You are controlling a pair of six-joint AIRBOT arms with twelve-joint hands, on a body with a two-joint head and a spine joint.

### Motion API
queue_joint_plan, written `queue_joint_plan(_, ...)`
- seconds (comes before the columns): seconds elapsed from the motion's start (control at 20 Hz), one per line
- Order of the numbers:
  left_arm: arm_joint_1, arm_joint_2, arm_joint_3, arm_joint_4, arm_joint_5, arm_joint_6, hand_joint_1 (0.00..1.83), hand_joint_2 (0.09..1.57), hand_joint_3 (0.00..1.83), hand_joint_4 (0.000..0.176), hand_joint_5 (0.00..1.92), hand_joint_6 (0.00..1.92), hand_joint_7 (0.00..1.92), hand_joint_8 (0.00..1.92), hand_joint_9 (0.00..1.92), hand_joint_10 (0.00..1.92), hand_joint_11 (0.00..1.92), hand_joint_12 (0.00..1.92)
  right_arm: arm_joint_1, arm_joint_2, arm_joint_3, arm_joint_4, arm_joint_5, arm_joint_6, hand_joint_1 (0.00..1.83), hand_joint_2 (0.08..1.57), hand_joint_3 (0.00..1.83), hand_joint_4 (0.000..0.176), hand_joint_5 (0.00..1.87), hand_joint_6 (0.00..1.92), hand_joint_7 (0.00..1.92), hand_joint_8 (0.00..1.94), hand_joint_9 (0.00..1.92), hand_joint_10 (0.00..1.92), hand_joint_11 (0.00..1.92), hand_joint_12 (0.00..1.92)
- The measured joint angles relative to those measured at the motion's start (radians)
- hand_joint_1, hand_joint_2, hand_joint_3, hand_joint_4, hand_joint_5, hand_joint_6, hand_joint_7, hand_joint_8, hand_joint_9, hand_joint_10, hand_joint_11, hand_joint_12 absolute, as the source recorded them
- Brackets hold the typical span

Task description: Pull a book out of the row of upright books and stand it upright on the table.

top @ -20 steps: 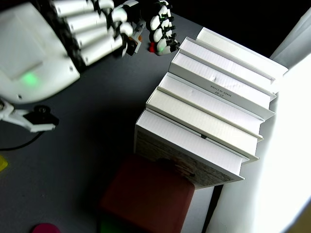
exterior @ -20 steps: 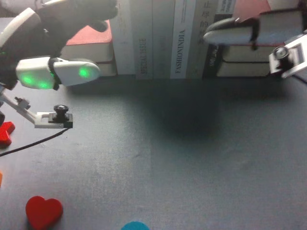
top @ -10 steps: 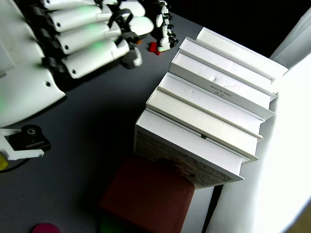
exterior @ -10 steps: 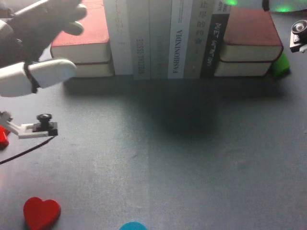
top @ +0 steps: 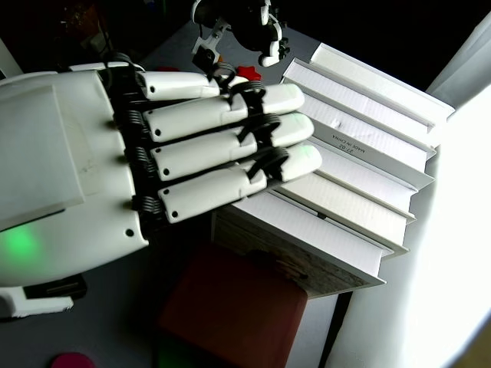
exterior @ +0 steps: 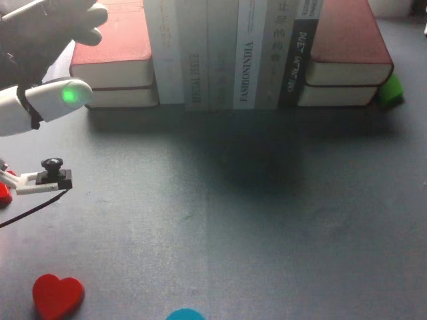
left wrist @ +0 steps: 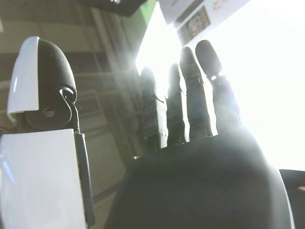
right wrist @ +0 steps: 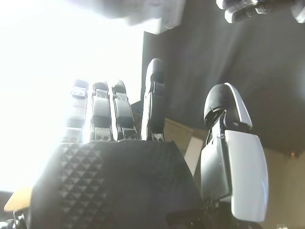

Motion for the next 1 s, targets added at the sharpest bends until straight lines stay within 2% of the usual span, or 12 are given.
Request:
queue_joint_plan(0.05,0.004,0.0,-0.001,0.006,-0.003,0.0,1.15,0.95,0.0,0.0,0.55,0.01,0.35,0.01,0.29,0.41,0.0,1.36,0.0,-0.001,0.007,-0.008,-0.008,0.0,0.23,1.22,0.02,0.144,0.44,0.0,0.0,0.0,0.0,0.0,0.0,0.0)
queue_joint_plan(0.1,0.006,0.0,-0.001,0.004,-0.002,0.0,1.14,0.95,0.0,0.0,0.55,0.01,0.36,0.01,0.29,0.42,0.0,1.38,0.0,-0.002,0.011,-0.017,-0.023,-0.002,0.26,1.22,0.01,0.141,0.45,0.01,0.0,0.0,0.0,0.0,0.0,0.0)
queue_joint_plan(0.2,0.008,0.0,-0.001,-0.001,-0.002,0.0,1.13,0.96,0.0,0.0,0.53,0.0,0.36,0.0,0.29,0.36,0.0,1.3,0.01,-0.003,0.019,-0.021,-0.053,-0.019,0.23,1.22,0.01,0.151,0.44,0.0,0.0,0.0,0.0,0.0,0.0,0.0)
queue_joint_plan(0.35,0.008,0.0,-0.003,0.003,-0.006,0.0,1.08,0.99,0.0,0.0,0.49,0.0,0.31,0.0,0.31,0.23,0.0,1.22,0.026,0.0,0.036,-0.008,-0.064,-0.024,0.29,1.22,0.0,0.139,0.44,0.0,0.0,0.0,0.0,0.0,0.0,0.0)
queue_joint_plan(0.55,0.008,0.001,-0.007,0.002,-0.01,0.0,1.08,1.0,0.0,0.0,0.48,0.0,0.26,0.0,0.3,0.2,0.0,1.12,0.027,-0.001,0.043,-0.009,-0.095,-0.043,0.29,1.21,0.0,0.14,0.44,0.0,0.0,0.0,0.0,0.0,0.0,0.0)
queue_joint_plan(0.6,0.008,0.003,-0.007,0.003,-0.012,0.0,1.08,0.98,0.0,0.0,0.5,0.0,0.29,0.0,0.34,0.16,0.0,1.1,0.028,0.0,0.045,-0.008,-0.1,-0.044,0.38,1.22,0.0,0.115,0.45,0.01,0.0,0.0,0.0,0.0,0.0,0.0)
queue_joint_plan(0.65,0.008,0.003,-0.007,-0.001,-0.015,0.0,1.08,0.98,0.0,0.0,0.5,0.0,0.29,0.0,0.34,0.16,0.0,1.1,0.029,0.0,0.047,-0.007,-0.104,-0.045,0.38,1.22,0.0,0.115,0.45,0.01,0.0,0.0,0.0,0.0,0.0,0.0)
queue_joint_plan(0.7,0.008,0.003,-0.007,-0.006,-0.021,0.0,1.06,0.99,0.0,0.0,0.52,0.01,0.29,0.0,0.36,0.15,0.0,1.13,0.034,0.0,0.047,-0.009,-0.11,-0.047,0.3,1.2,0.0,0.136,0.46,0.01,0.0,0.0,0.0,0.0,0.0,0.0)
queue_joint_plan(0.75,0.008,0.003,-0.007,-0.007,-0.022,0.0,1.06,0.99,0.0,0.0,0.53,0.01,0.3,0.0,0.37,0.14,0.0,1.14,0.034,-0.001,0.047,-0.009,-0.111,-0.047,0.27,1.21,0.0,0.143,0.45,0.0,0.0,0.0,0.0,0.0,0.0,0.0)
queue_joint_plan(0.85,0.008,0.003,-0.007,-0.003,-0.023,0.0,1.06,0.99,0.0,0.0,0.53,0.01,0.31,0.01,0.38,0.14,0.0,1.18,0.036,-0.003,0.055,-0.008,-0.109,-0.047,0.33,1.19,0.0,0.132,0.48,0.01,0.0,0.0,0.0,0.0,0.0,0.0)
queue_joint_plan(0.95,0.008,0.003,-0.007,-0.004,-0.023,0.0,1.06,0.98,0.0,0.0,0.54,0.01,0.32,0.01,0.38,0.13,0.0,1.18,0.036,-0.011,0.059,-0.008,-0.115,-0.047,0.36,1.17,0.0,0.156,0.5,0.02,0.0,0.0,0.0,0.0,0.0,0.0)
queue_joint_plan(1.0,0.008,0.003,-0.008,-0.004,-0.024,0.0,1.05,0.98,0.0,0.0,0.55,0.01,0.31,0.0,0.38,0.13,0.0,1.18,0.036,-0.018,0.06,-0.009,-0.115,-0.047,0.37,1.19,0.0,0.142,0.52,0.02,0.0,0.0,0.0,0.0,0.0,0.0)
